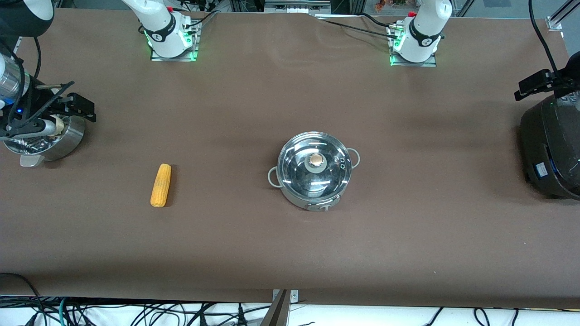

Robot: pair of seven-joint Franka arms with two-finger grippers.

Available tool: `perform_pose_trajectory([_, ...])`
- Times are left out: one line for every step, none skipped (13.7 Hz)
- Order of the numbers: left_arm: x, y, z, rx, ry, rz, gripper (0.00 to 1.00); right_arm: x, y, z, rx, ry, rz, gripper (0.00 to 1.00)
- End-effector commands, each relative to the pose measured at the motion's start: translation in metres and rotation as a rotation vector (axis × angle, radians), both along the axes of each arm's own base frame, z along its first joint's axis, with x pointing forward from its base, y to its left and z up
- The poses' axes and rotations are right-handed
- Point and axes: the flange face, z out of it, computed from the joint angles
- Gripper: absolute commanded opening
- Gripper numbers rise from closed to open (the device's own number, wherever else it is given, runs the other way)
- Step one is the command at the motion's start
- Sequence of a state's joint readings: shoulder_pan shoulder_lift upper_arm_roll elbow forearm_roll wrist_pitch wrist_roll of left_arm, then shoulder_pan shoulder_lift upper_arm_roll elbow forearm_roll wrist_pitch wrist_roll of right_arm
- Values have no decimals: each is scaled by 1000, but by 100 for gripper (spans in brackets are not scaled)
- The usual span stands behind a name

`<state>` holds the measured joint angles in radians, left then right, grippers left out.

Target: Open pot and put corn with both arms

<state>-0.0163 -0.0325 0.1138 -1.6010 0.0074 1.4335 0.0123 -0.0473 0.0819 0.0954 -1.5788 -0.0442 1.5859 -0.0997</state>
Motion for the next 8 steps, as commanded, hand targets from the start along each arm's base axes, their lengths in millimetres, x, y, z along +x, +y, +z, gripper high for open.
perform_pose_trajectory([2, 1, 5, 5, 7, -16, 100, 3, 2, 5, 15, 7, 4, 100])
perform_pose_trajectory([2, 1, 5, 5, 7, -16, 100, 3, 2, 5, 15, 6, 5, 100])
perform_pose_trajectory([2, 1, 6, 4, 5, -16, 100, 4, 2, 6, 16, 0, 11, 100])
perform_pose_trajectory([2, 0, 5, 5, 7, -17, 100, 5, 2, 6, 16, 0, 14, 100])
perform_pose_trajectory([2, 1, 5, 4, 7, -16, 100, 5, 2, 6, 16, -2, 13, 100])
perform_pose_trajectory([2, 1, 6, 5, 5, -16, 100, 4, 2, 6, 16, 0, 10, 100])
perform_pose_trajectory([2, 1, 5, 3, 8, -16, 100, 4, 2, 6, 15, 1, 7, 100])
perform_pose_trajectory([2, 0, 6, 3, 7, -17, 100, 4, 2, 6, 15, 3, 7, 100])
